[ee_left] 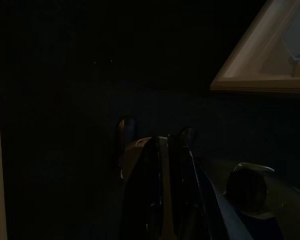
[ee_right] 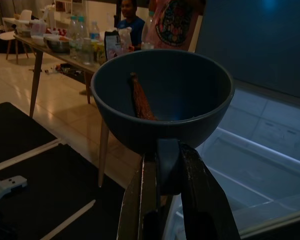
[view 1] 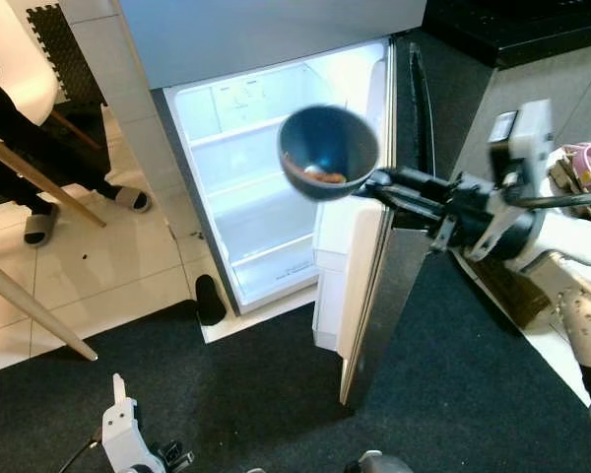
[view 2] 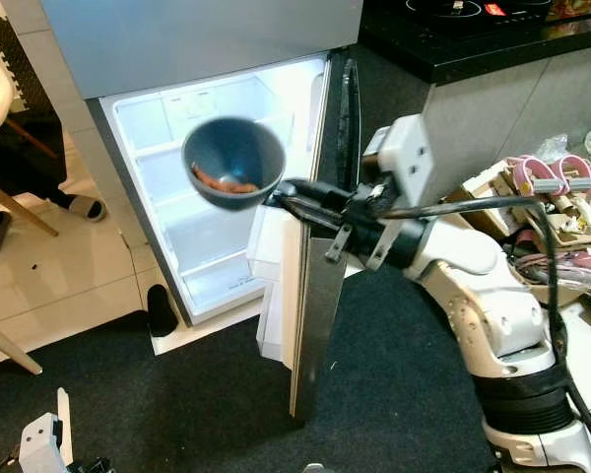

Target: Restocking fridge

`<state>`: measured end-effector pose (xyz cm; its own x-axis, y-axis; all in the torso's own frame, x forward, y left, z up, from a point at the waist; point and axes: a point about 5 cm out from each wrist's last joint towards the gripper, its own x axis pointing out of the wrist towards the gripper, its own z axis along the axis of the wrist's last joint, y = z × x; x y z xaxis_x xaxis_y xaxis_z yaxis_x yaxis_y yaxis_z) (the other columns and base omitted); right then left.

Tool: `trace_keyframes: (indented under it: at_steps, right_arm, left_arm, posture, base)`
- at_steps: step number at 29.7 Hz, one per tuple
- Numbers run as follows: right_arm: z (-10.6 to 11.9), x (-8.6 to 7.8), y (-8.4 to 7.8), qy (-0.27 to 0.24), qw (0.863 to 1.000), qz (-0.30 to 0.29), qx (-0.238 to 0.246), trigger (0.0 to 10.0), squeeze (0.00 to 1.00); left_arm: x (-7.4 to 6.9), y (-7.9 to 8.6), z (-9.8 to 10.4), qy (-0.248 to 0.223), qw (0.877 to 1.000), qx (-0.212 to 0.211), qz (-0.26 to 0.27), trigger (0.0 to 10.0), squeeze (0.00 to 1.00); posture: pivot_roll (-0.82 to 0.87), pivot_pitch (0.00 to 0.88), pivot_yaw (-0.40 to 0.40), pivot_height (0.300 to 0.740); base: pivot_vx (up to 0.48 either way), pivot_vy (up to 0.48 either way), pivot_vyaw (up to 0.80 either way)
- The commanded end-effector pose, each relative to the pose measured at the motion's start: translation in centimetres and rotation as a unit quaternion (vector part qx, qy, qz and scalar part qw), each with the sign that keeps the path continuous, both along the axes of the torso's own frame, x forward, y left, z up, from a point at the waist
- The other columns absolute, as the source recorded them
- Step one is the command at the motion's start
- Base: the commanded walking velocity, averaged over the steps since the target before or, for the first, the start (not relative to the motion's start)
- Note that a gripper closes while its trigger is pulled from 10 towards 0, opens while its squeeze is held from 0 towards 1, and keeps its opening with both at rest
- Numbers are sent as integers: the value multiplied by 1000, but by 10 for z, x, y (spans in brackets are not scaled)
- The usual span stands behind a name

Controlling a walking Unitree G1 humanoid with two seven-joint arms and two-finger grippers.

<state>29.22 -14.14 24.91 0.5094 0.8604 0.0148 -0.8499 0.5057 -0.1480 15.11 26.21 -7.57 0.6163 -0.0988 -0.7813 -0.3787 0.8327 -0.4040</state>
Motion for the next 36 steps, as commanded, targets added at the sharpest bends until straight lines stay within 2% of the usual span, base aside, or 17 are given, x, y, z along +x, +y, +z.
trace_keyframes:
  at_steps: [1,3,9,12,13,16,24,27,28,31,32,33,34,36]
  right_arm:
    - [-5,0,1,9,1000,-8,-19,10000,0]
    - [-5,0,1,9,1000,-8,-19,10000,0]
    - [-11,6,-10,19,997,-46,-66,10000,0]
    - [-16,7,-25,28,991,-70,-106,10000,0]
    - [-16,7,-25,28,991,-70,-106,10000,0]
    - [-19,9,-38,35,986,-95,-135,10000,0]
    - [-17,11,-56,36,980,-130,-148,10000,0]
    - [-14,14,-77,35,972,-171,-160,10000,0]
    - [-14,14,-77,35,972,-171,-160,10000,0]
    - [-10,15,-98,35,962,-211,-169,10000,0]
    - [-10,15,-98,35,962,-211,-169,10000,0]
    - [-8,16,-111,36,955,-237,-173,10000,0]
    - [-8,16,-111,36,955,-237,-173,10000,0]
    - [-7,16,-124,40,947,-265,-175,10000,0]
  left_arm:
    - [-6,-4,-4,10,1000,-1,3,10000,0]
    - [-6,-4,-4,10,1000,-1,3,10000,0]
    - [-4,-5,-3,7,1000,-2,3,10000,0]
    - [-4,-5,-3,7,1000,0,2,10000,0]
    - [-4,-5,-3,7,1000,0,2,10000,0]
    - [-4,-4,-3,7,1000,1,3,10000,0]
    - [-4,-4,-3,6,1000,0,4,10000,0]
    - [-4,-3,-3,5,1000,1,3,10000,0]
    - [-4,-3,-3,5,1000,1,3,10000,0]
    - [-3,-3,-2,3,1000,1,4,10000,0]
    - [-3,-3,-2,3,1000,1,4,10000,0]
    - [-2,-3,-2,3,1000,1,5,10000,0]
    - [-2,-3,-2,3,1000,1,5,10000,0]
    - [-2,-2,-2,1,1000,1,6,10000,0]
  posture:
    - [-110,72,32,740]
    - [-110,72,32,740]
    - [-111,72,33,740]
    - [-111,68,32,740]
    - [-111,68,32,740]
    - [-110,63,29,740]
    - [-109,58,27,740]
    - [-112,62,30,740]
    - [-112,62,30,740]
    - [-112,62,30,740]
    - [-112,62,30,740]
    - [-112,62,30,740]
    - [-112,62,30,740]
    - [-109,65,34,740]
  base:
    - [0,0,0]
    - [0,0,0]
    - [0,0,0]
    - [0,0,0]
    - [0,0,0]
    - [0,0,0]
    - [0,0,0]
    - [0,0,0]
    - [0,0,0]
    - [0,0,0]
    - [0,0,0]
    - [0,0,0]
    - [0,0,0]
    - [0,0,0]
